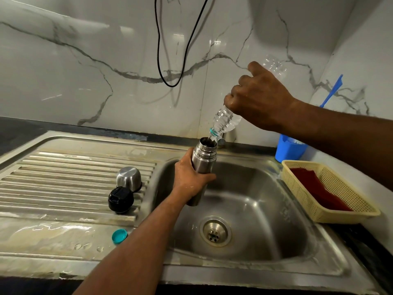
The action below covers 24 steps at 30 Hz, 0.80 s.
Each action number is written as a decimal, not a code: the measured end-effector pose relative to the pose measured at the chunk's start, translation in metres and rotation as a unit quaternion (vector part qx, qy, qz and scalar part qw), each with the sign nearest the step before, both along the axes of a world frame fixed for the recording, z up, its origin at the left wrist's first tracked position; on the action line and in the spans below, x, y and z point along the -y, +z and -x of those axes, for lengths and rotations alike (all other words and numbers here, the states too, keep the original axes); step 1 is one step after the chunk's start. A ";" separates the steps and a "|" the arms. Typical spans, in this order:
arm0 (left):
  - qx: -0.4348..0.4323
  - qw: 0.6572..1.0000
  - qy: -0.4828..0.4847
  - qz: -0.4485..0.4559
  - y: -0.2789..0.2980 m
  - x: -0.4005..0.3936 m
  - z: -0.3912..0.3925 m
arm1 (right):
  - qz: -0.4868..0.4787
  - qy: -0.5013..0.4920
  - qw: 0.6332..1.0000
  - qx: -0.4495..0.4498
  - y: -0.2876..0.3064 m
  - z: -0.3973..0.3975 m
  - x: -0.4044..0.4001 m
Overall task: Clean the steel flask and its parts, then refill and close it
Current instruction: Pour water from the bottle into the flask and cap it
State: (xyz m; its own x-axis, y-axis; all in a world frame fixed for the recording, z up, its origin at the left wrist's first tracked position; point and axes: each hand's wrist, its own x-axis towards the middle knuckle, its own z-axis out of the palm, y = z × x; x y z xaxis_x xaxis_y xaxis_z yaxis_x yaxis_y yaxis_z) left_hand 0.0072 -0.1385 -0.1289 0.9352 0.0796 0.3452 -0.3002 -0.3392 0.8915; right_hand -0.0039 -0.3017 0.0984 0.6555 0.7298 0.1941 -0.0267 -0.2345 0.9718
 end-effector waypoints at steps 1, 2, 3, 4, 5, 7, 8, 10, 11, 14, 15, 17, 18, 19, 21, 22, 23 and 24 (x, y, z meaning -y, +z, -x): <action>-0.001 1.000 0.001 0.000 0.000 0.000 0.000 | 0.000 -0.003 1.000 -0.001 0.000 0.001 -0.001; 0.000 1.000 0.002 0.000 0.000 0.000 0.000 | 0.002 -0.005 1.000 -0.002 -0.001 0.002 -0.002; 0.002 1.000 0.003 0.002 0.000 -0.001 -0.001 | 0.004 -0.007 1.000 -0.001 -0.001 0.003 -0.003; 0.004 1.000 0.005 0.004 0.000 -0.001 -0.001 | 0.008 -0.009 1.000 0.000 -0.001 0.004 -0.005; 0.006 1.000 0.006 0.006 -0.001 -0.001 -0.002 | 0.011 -0.005 1.000 0.000 -0.002 0.005 -0.006; 0.008 1.000 0.007 0.008 -0.001 -0.002 -0.001 | 0.018 0.011 1.000 0.003 -0.002 0.005 -0.007; 0.008 1.000 0.007 0.008 -0.001 -0.002 -0.001 | 0.021 0.019 1.000 0.004 -0.002 0.005 -0.007; 0.007 1.000 0.007 0.006 0.000 -0.002 0.000 | 0.028 0.037 0.999 0.006 -0.003 0.004 -0.009; 0.007 1.000 0.006 0.006 0.000 -0.002 0.000 | 0.036 0.044 0.998 0.015 -0.004 0.003 -0.009; 0.007 1.000 0.004 0.006 0.000 -0.001 -0.001 | 0.067 0.057 0.995 0.043 -0.006 -0.002 -0.012; 0.006 1.000 0.004 0.006 0.000 -0.002 -0.001 | 0.075 0.057 0.994 0.048 -0.005 -0.004 -0.013; 0.007 1.000 0.006 0.007 -0.001 -0.001 -0.001 | 0.084 0.049 0.994 0.050 -0.005 -0.006 -0.013; 0.007 1.000 0.007 0.008 -0.001 -0.002 -0.002 | 0.085 0.048 0.994 0.051 -0.005 -0.006 -0.013; 0.008 1.000 0.007 0.010 -0.002 -0.002 -0.002 | 0.086 0.049 0.994 0.052 -0.005 -0.007 -0.014; 0.008 1.000 0.010 0.013 -0.002 -0.002 -0.002 | 0.090 0.056 0.993 0.057 -0.006 -0.007 -0.016; 0.008 1.000 0.012 0.014 -0.001 -0.003 -0.002 | 0.091 0.059 0.992 0.061 -0.006 -0.007 -0.017; 0.007 1.000 0.014 0.016 -0.001 -0.003 -0.001 | 0.091 0.062 0.992 0.064 -0.007 -0.007 -0.018; 0.005 1.000 0.015 0.019 0.000 -0.003 -0.001 | 0.092 0.065 0.991 0.069 -0.007 -0.007 -0.018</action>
State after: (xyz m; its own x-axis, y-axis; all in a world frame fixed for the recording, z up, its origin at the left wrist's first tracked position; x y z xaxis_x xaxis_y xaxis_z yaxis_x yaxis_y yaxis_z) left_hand 0.0085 -0.1356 -0.1294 0.9284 0.1208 0.3514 -0.2999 -0.3147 0.9005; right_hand 0.0033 -0.2838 0.0910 0.5296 0.8381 0.1311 -0.1445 -0.0632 0.9875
